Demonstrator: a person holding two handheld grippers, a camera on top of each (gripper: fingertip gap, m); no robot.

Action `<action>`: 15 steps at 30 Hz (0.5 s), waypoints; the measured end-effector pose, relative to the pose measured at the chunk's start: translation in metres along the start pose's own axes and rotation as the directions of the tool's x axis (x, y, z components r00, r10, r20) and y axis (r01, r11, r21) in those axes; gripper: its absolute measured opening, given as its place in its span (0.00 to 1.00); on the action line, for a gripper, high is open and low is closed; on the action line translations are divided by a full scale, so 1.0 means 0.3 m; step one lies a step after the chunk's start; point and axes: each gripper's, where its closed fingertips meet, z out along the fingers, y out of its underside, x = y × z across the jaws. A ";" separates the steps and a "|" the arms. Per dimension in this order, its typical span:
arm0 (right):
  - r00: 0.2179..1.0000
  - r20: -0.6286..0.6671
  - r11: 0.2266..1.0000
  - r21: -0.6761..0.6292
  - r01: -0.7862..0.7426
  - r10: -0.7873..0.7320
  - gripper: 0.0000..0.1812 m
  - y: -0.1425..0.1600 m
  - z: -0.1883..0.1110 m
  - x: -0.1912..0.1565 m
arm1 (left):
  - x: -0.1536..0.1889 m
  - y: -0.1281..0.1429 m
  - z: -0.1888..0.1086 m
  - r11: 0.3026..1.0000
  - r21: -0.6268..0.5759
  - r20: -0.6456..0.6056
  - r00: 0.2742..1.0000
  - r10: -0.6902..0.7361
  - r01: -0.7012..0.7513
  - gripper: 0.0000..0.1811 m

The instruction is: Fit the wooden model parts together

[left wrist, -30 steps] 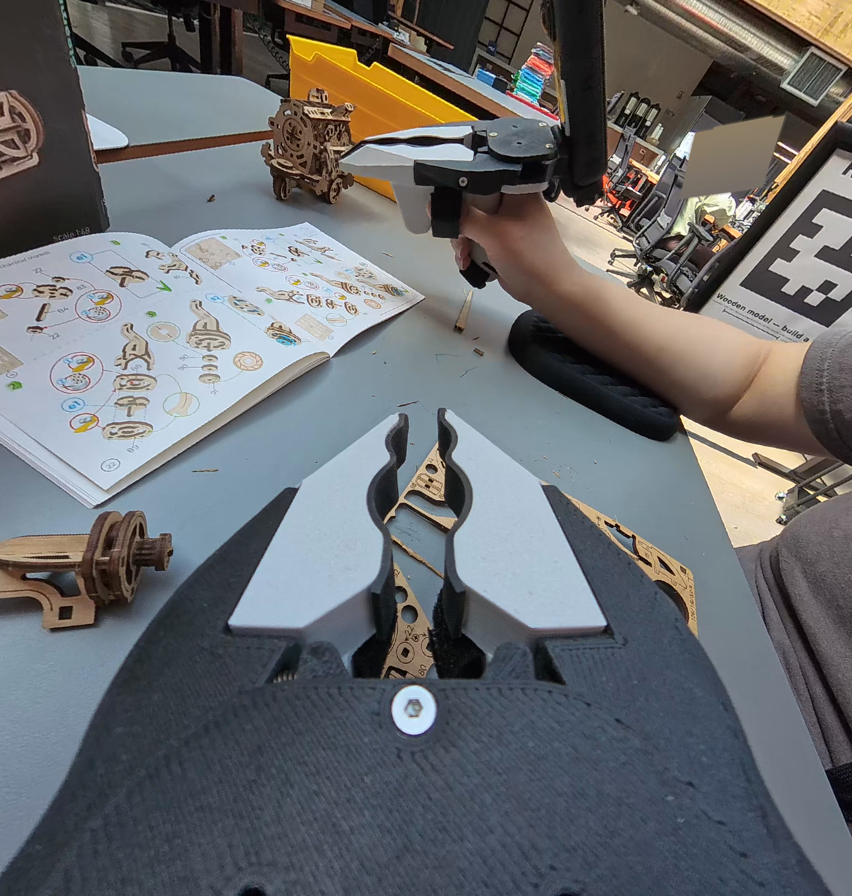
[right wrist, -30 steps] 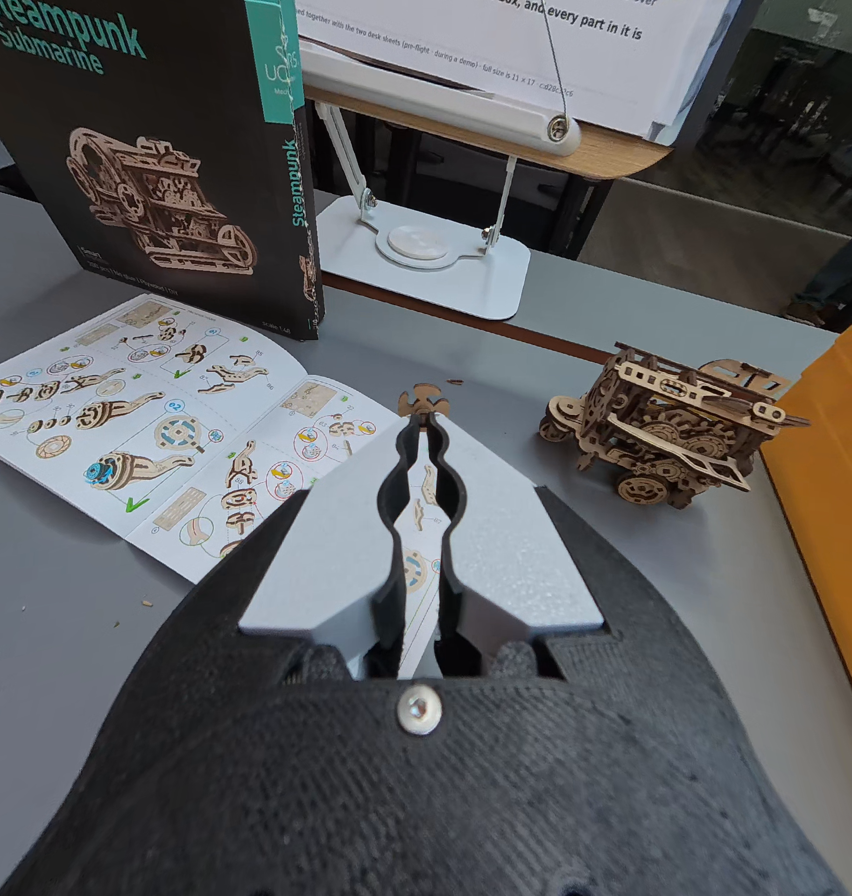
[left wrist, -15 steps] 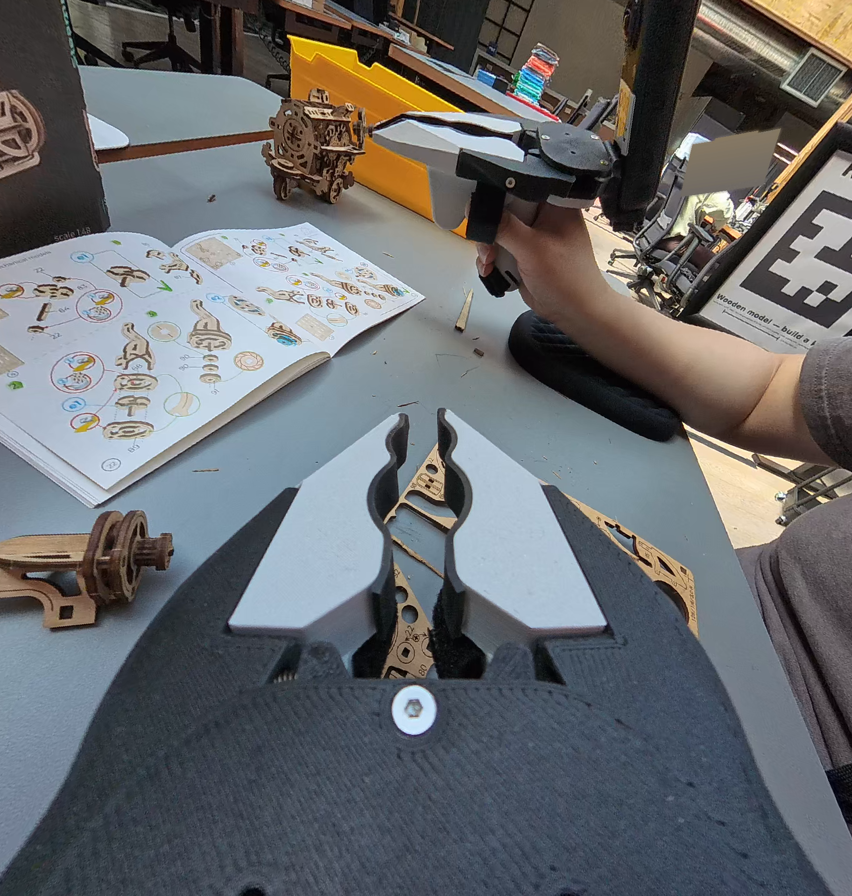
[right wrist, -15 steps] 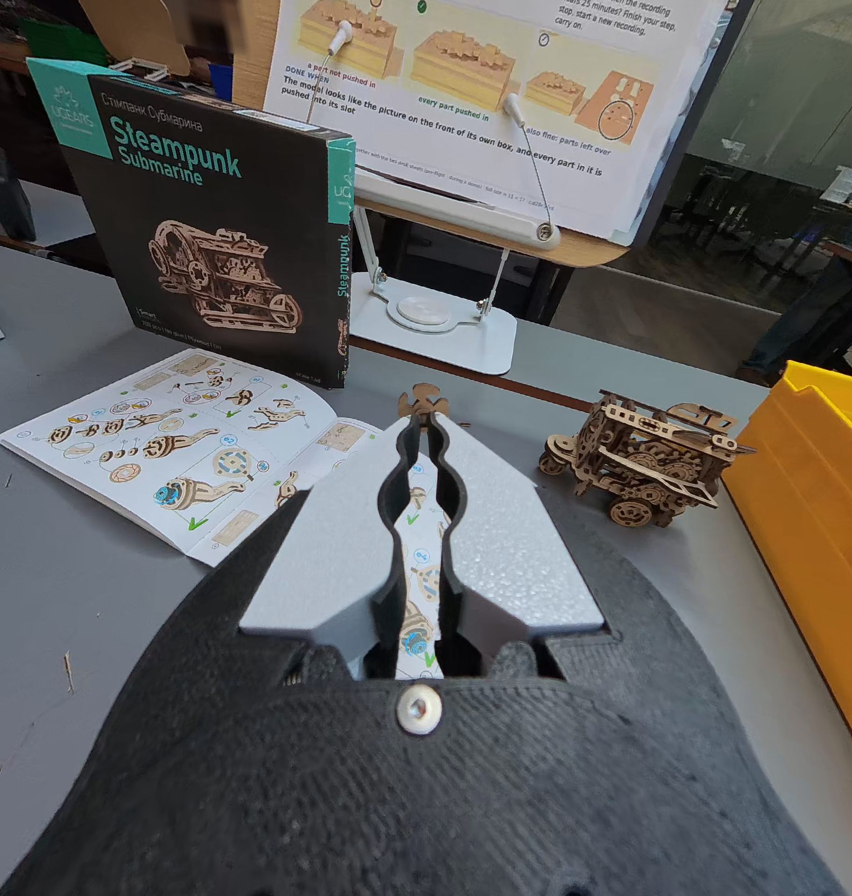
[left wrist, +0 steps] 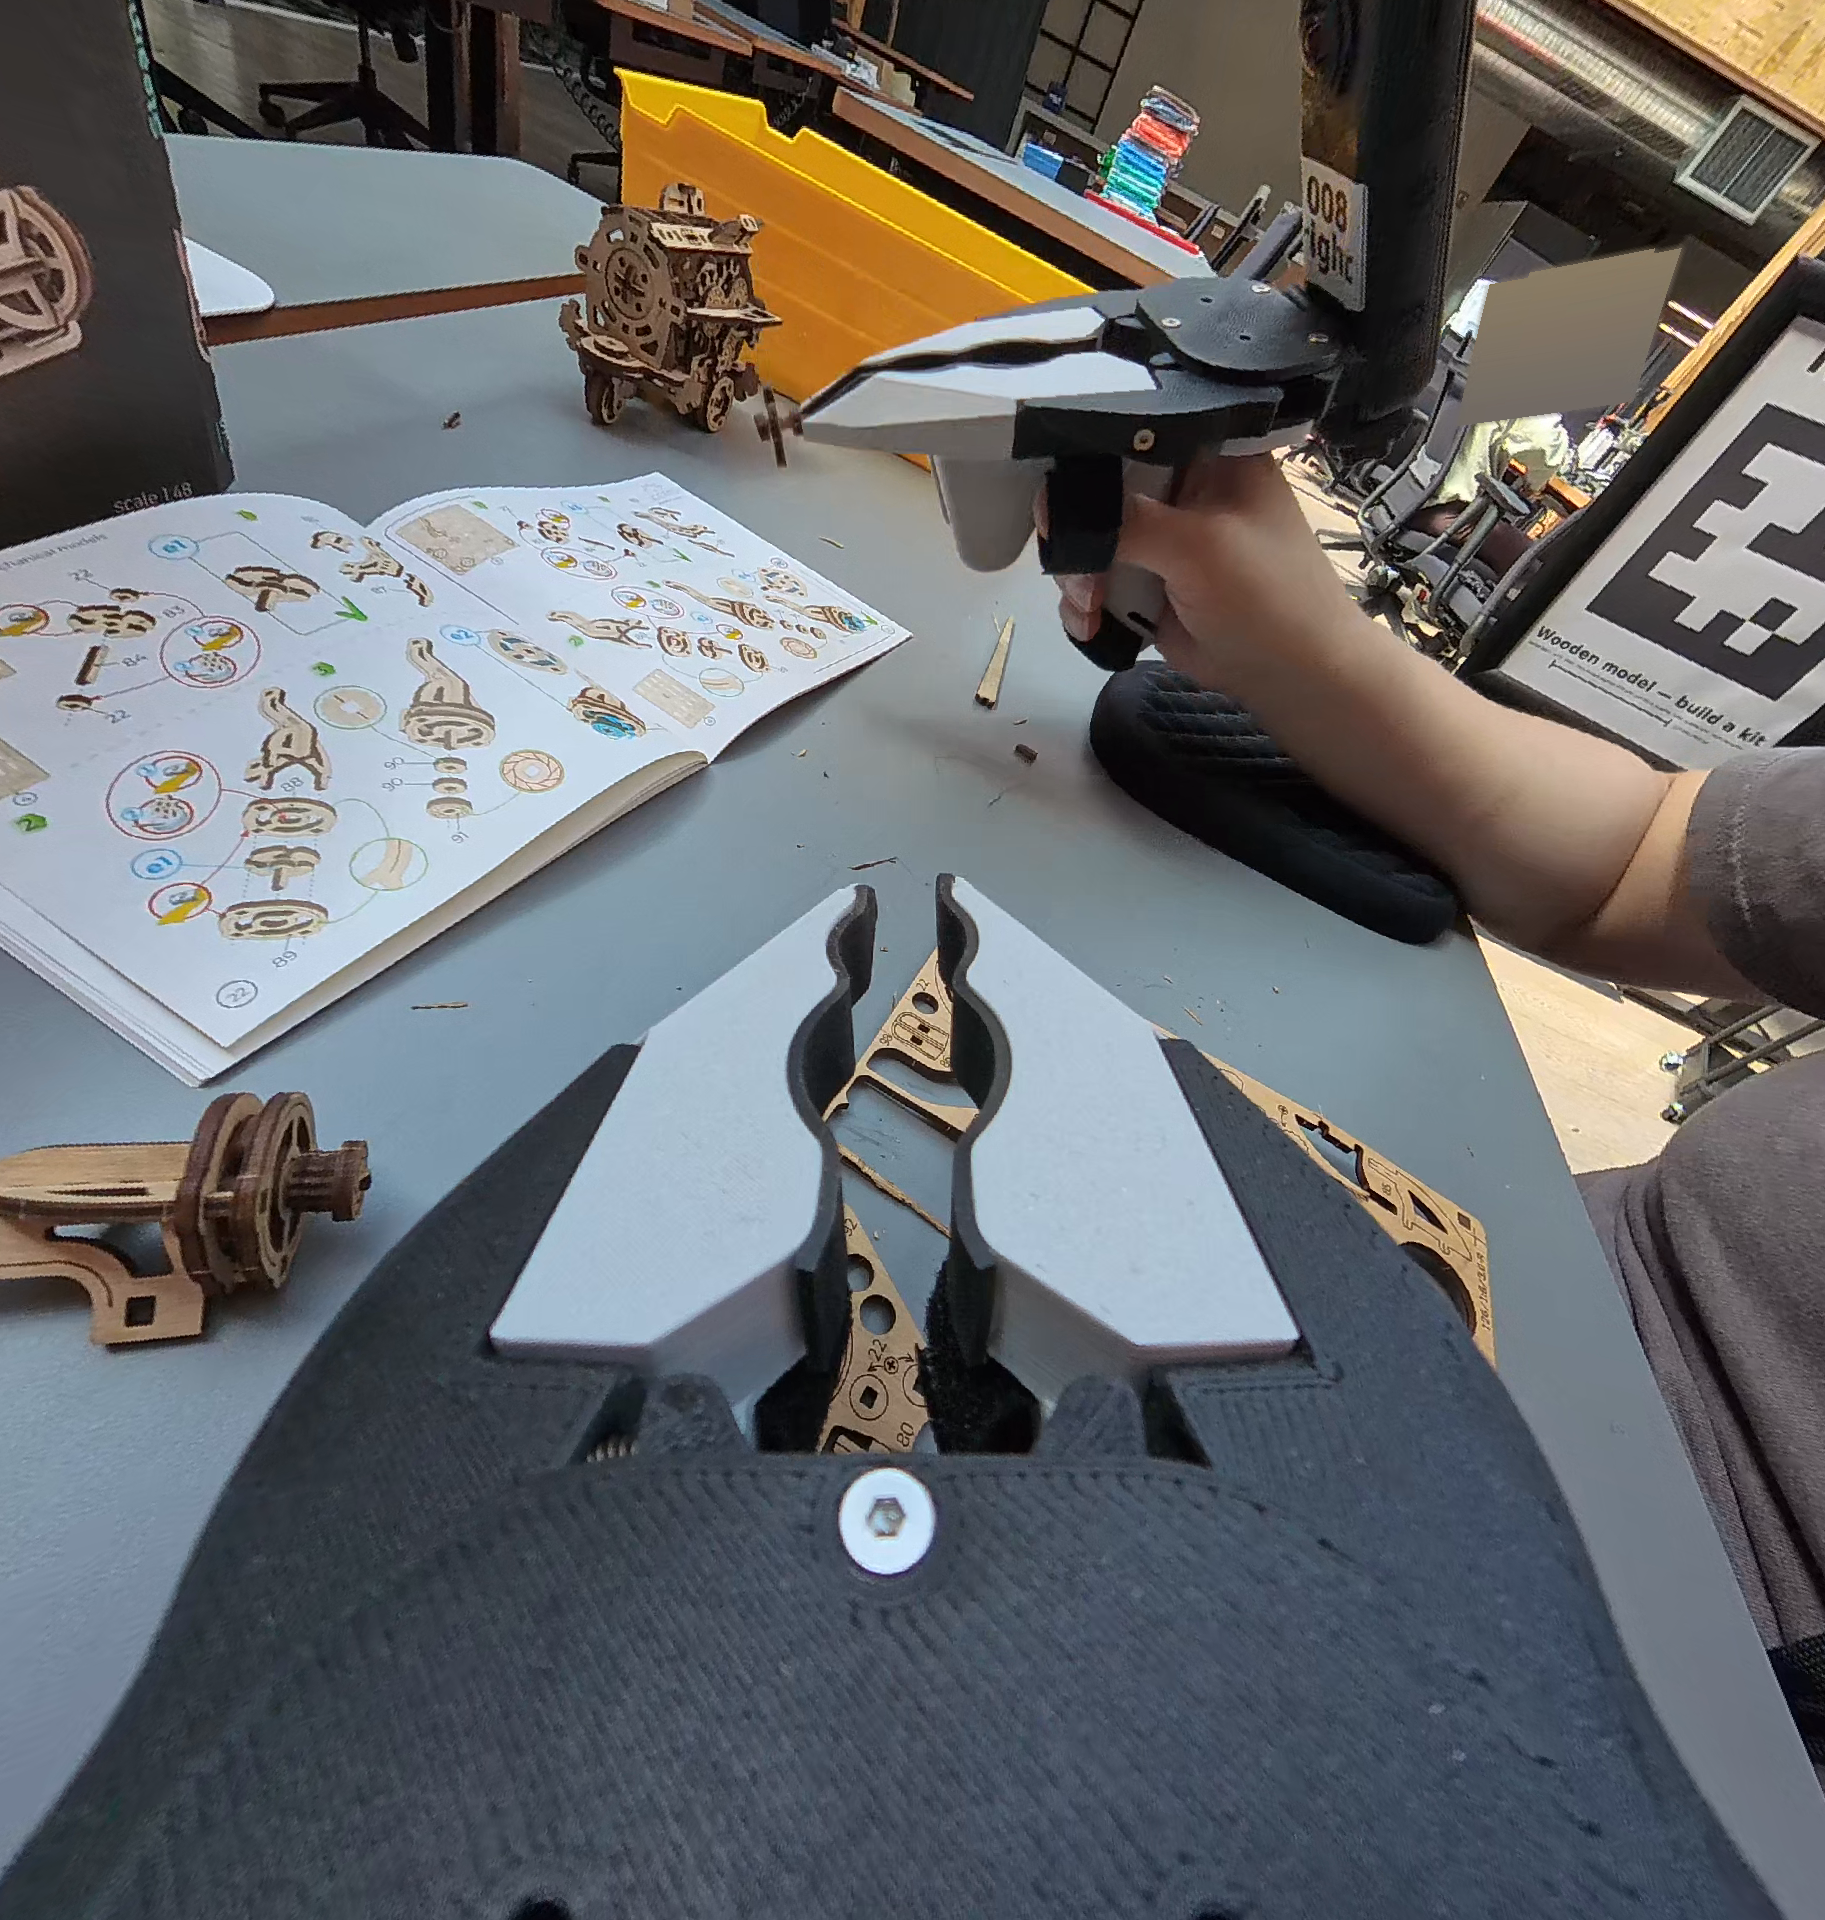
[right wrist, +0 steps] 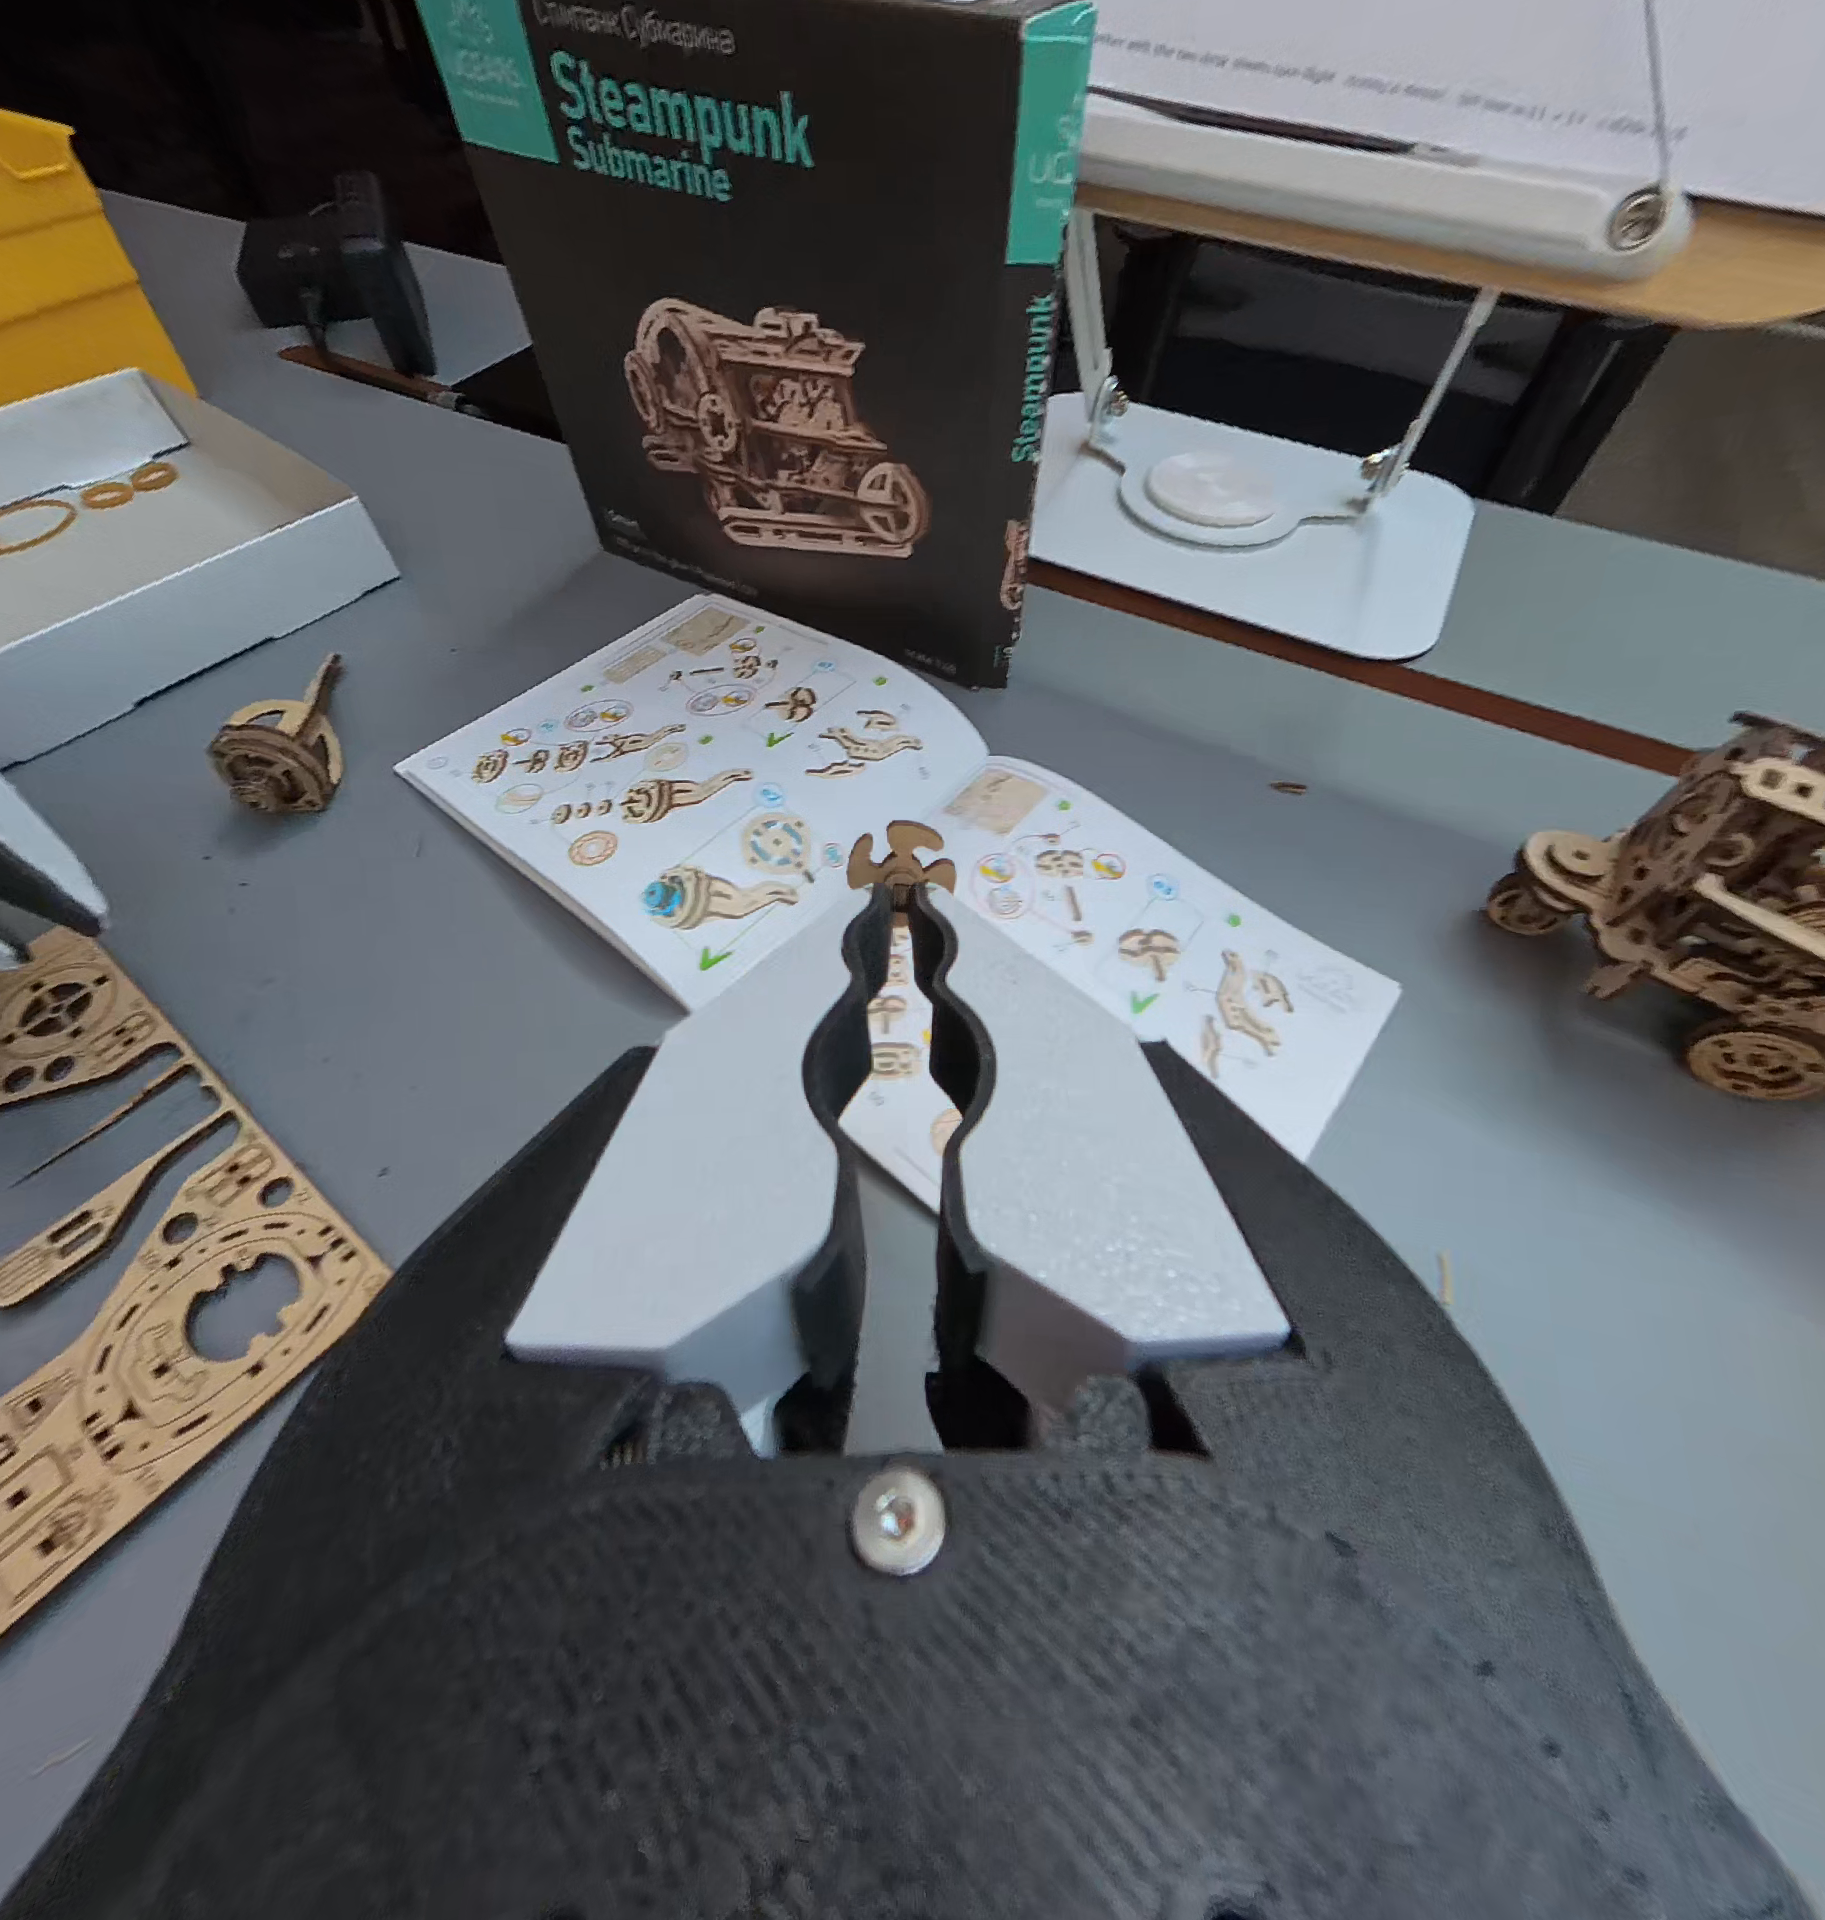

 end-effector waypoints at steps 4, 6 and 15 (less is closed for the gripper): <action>0.973 0.217 0.997 -0.025 -0.075 0.078 0.01 0.034 -0.028 -0.237 | 0.000 0.008 0.006 1.000 -0.016 0.011 1.000 0.004 -0.003 0.06; 0.970 0.239 0.999 -0.019 -0.043 0.046 0.01 0.049 -0.040 -0.320 | 0.006 0.001 0.012 1.000 -0.002 0.018 0.999 -0.028 0.028 0.11; 0.949 0.314 0.998 0.050 -0.041 0.023 0.01 0.035 -0.075 -0.489 | 0.060 -0.009 0.048 1.000 -0.022 0.041 0.999 0.005 -0.004 0.13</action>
